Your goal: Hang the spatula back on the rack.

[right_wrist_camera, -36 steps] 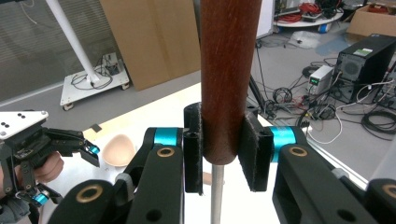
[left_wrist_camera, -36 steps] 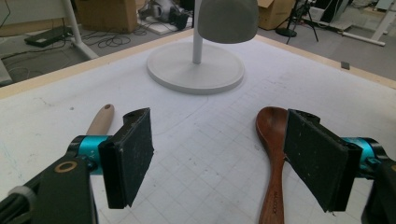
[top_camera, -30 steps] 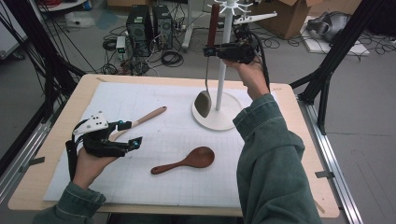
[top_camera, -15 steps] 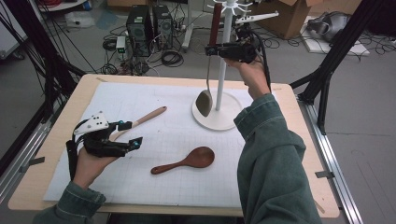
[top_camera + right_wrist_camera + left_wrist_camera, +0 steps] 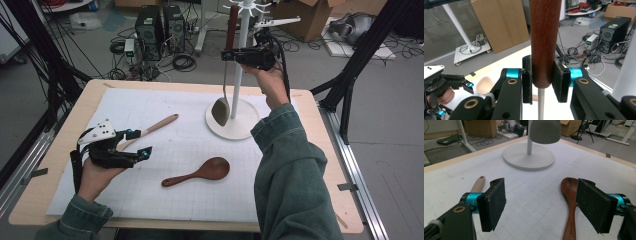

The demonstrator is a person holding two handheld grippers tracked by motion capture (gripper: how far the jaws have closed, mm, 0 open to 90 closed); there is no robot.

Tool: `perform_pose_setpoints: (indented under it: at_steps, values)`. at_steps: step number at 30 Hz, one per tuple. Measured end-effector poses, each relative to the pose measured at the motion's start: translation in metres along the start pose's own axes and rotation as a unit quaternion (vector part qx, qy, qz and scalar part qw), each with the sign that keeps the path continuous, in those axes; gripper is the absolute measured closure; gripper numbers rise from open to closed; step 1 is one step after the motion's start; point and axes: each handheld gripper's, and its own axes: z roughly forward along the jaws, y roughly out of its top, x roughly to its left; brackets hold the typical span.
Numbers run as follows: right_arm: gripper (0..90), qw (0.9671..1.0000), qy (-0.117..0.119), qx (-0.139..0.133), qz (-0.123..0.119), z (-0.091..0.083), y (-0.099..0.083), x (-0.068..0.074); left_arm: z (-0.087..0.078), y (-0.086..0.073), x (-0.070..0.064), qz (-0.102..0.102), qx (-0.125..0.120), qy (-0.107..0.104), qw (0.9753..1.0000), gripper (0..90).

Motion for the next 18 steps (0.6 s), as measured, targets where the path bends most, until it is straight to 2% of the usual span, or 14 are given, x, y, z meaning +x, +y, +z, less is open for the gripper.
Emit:
perform_pose_setpoints:
  at_steps: [18]
  values:
    - [71.8, 0.9995, -0.013, -0.018, 0.021, -0.0093, -0.0069, -0.0043, -0.0006, 0.0008, -0.0001, -0.002, 0.0, -0.002, 1.0, 24.8]
